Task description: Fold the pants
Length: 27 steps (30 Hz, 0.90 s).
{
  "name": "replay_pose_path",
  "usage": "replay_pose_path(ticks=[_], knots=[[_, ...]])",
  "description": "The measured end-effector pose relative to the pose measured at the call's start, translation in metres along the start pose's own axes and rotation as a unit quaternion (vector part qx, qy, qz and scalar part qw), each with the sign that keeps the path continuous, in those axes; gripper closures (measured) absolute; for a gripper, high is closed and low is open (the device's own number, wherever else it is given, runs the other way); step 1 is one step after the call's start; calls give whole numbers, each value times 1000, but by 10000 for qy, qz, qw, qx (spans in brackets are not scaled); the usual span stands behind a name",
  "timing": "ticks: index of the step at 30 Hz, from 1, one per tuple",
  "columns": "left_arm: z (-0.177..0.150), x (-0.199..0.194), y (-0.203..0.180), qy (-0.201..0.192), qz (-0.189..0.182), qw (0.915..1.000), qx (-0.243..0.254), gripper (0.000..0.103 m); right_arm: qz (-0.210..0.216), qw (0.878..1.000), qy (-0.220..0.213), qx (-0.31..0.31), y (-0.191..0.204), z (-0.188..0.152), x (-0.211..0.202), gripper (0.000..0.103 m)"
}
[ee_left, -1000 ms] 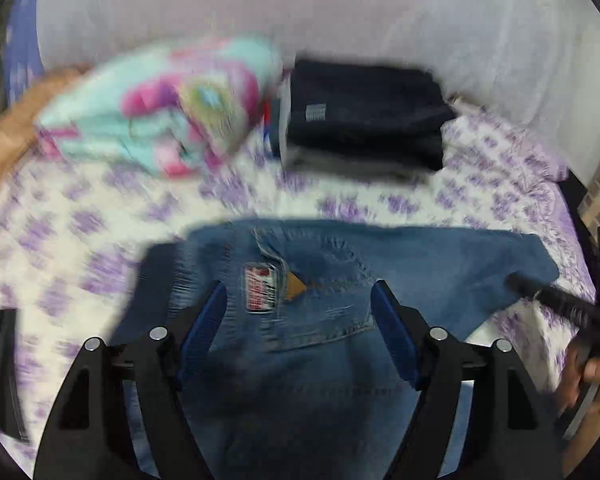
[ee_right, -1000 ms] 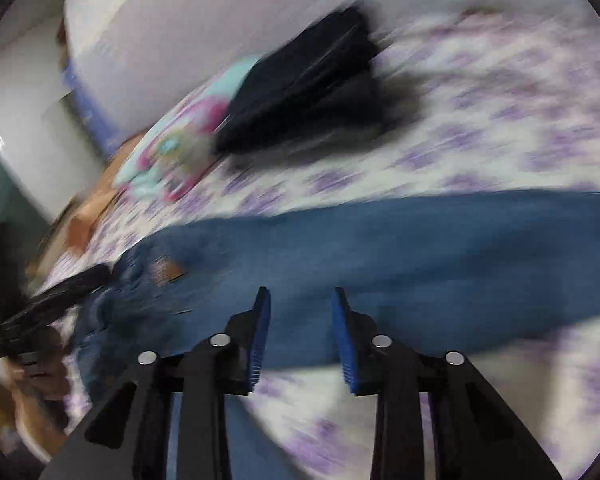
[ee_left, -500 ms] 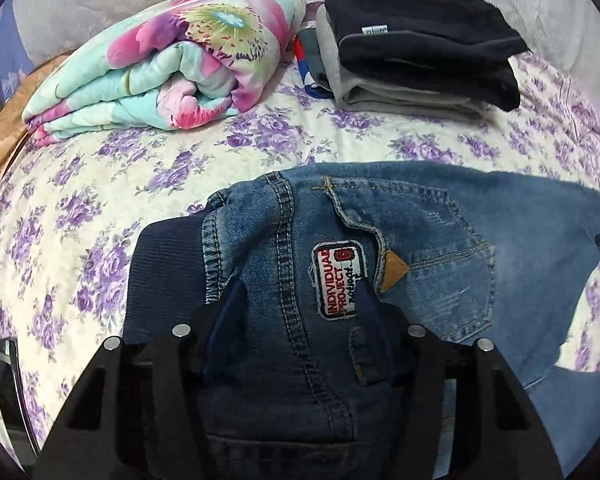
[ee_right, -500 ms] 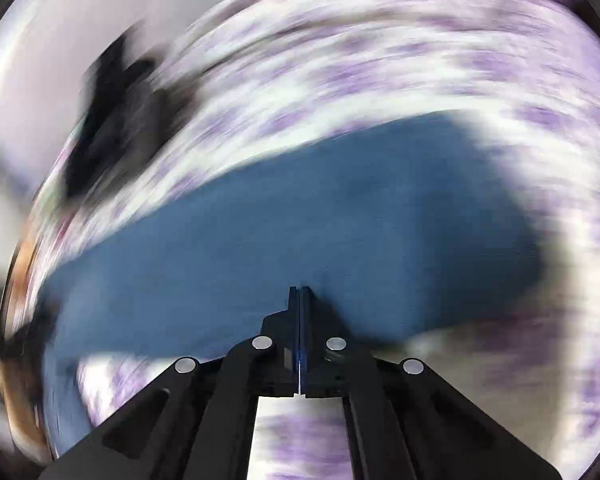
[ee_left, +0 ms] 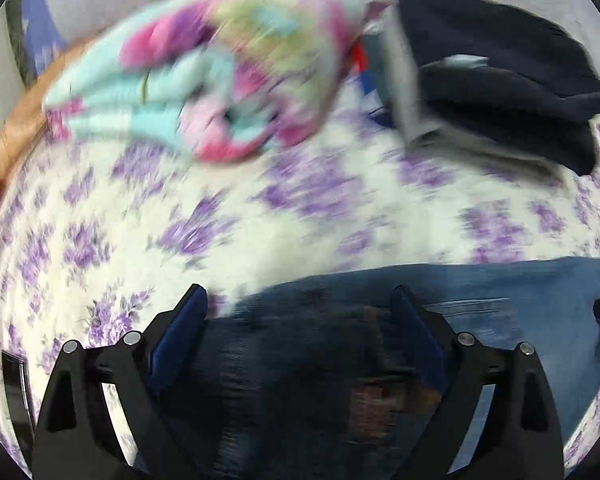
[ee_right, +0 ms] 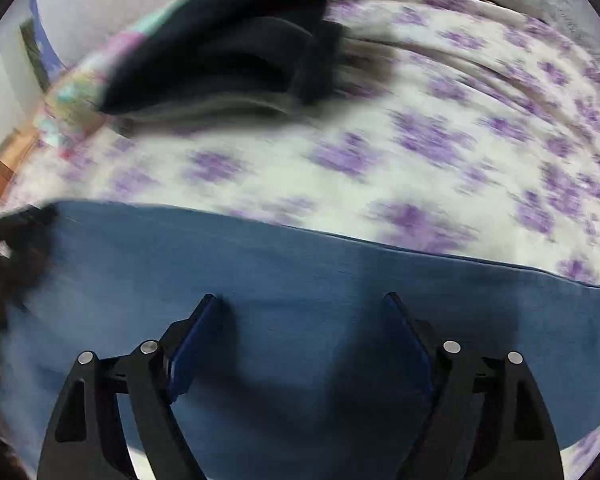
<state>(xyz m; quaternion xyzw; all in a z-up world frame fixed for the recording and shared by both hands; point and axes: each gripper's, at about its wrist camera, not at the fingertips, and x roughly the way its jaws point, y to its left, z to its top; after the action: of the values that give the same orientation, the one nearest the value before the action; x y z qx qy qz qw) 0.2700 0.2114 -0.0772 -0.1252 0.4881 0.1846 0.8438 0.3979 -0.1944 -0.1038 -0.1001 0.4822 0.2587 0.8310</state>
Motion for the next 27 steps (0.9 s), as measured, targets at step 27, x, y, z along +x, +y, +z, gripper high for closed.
replay_pose_path(ticks=[27], knots=[[-164, -90, 92, 69, 142, 9998, -85, 4, -1737, 9541, -38, 2441, -109, -329, -203, 4]])
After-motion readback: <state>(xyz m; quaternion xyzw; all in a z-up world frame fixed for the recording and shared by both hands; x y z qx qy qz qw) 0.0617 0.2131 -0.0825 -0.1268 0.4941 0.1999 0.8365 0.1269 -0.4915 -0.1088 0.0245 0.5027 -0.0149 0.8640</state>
